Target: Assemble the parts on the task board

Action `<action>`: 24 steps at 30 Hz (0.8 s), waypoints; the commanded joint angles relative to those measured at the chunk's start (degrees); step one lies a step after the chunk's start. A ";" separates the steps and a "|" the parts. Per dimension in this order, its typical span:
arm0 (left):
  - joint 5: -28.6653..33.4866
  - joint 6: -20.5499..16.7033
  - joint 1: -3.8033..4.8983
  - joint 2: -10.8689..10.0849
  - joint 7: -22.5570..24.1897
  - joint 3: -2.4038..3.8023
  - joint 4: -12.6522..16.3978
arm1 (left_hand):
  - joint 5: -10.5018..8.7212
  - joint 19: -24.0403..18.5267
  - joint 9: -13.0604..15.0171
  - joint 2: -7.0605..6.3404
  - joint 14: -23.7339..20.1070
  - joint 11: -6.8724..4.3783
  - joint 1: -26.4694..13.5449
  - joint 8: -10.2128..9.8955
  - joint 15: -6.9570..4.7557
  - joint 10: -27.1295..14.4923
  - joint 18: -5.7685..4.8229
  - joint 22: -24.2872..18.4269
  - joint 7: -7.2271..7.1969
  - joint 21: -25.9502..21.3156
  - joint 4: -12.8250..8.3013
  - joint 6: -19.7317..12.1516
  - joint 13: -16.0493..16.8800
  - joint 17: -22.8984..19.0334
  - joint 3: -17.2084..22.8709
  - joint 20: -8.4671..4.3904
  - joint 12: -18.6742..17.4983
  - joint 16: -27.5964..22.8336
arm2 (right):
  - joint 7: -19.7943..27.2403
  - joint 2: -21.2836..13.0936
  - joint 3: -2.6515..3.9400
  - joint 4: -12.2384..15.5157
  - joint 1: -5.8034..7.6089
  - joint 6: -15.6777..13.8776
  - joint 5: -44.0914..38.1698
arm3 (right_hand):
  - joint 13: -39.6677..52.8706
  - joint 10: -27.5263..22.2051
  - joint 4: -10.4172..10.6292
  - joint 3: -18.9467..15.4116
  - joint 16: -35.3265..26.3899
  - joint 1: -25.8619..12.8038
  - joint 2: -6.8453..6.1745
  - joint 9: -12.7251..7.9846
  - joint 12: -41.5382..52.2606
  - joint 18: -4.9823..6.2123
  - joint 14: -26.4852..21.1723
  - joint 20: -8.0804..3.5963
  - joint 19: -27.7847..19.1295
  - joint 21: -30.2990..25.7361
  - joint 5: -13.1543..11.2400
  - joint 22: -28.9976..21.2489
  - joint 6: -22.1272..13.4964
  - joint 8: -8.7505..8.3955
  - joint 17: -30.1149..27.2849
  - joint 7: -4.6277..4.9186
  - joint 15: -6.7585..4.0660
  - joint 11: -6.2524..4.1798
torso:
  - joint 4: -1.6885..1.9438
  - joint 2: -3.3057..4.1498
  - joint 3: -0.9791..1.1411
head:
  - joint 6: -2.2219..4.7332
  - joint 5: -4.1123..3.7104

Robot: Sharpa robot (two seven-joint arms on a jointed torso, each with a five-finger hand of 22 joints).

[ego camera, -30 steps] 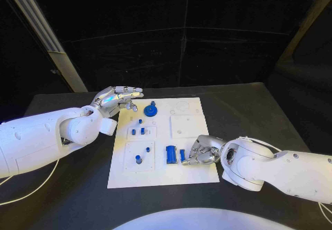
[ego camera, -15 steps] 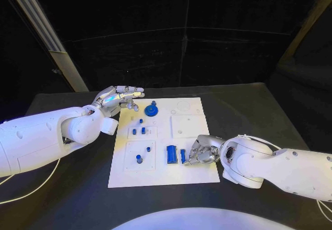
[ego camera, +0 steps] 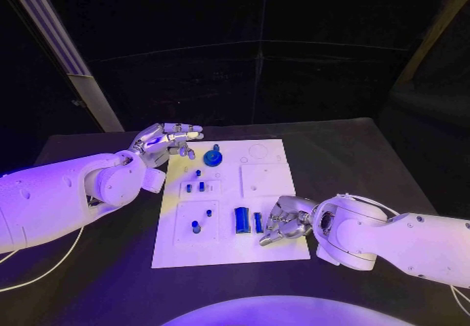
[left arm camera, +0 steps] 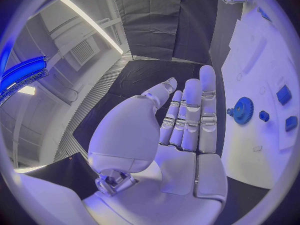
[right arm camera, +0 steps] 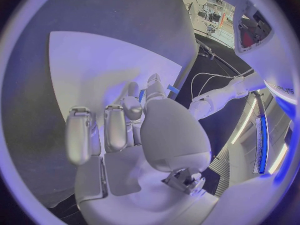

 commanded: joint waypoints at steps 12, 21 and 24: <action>1.19 1.60 -0.78 1.92 3.44 0.04 -2.27 | 0.13 -0.55 0.03 -1.02 -1.37 -0.41 -2.55 1.09 0.17 -0.46 0.84 -1.01 -0.61 -1.38 1.34 -0.73 0.08 -0.93 -3.58 0.39 1.68 0.08 | 31.46 -1.59 -0.16 -8.49 3.55 -2.63 30.26 | -27.78 -15.71 -5.52 0.72 -35.49 10.70 5.12 -1.80 -36.25 8.14 -10.49 2.66 -23.77 -33.54 2.33 -21.97 -6.07 -4.23 -33.53 3.33 3.27 3.26 | 0.30 -2.73 -0.97 | 3.40 -0.45; 4.26 -0.54 -2.20 5.95 6.57 0.08 -9.56 | -0.45 -12.86 -0.16 0.42 -10.50 0.24 -1.97 0.39 2.52 1.11 0.12 -9.67 -1.52 -15.00 2.40 -2.00 -0.39 -12.37 -5.17 2.61 -1.52 -26.43 | 46.21 6.88 0.52 -26.48 4.68 -1.25 53.84 | -50.96 -21.39 -8.63 -0.47 -64.94 13.87 8.47 -9.19 -51.24 7.84 -26.54 10.13 -34.96 -62.31 -1.46 -42.77 -9.81 -10.57 -53.03 5.37 11.39 9.50 | 0.28 -5.14 -1.45 | 7.26 0.40; 5.25 -0.98 -2.47 7.24 7.65 0.10 -11.94 | -3.58 -17.96 -0.07 0.44 -12.28 0.99 -2.44 0.36 4.54 1.52 -0.22 -13.43 -0.44 -20.51 3.19 -1.08 -0.35 -15.23 -6.70 4.48 -3.85 -34.22 | 48.33 10.11 1.46 -31.79 4.74 -0.45 56.11 | -55.31 -20.98 -9.86 -0.50 -67.57 12.49 8.71 -11.47 -51.99 8.51 -25.55 11.13 -33.95 -65.95 -1.80 -45.98 -9.65 -10.57 -57.01 5.22 11.95 9.84 | 0.16 -5.07 -1.41 | 8.65 0.81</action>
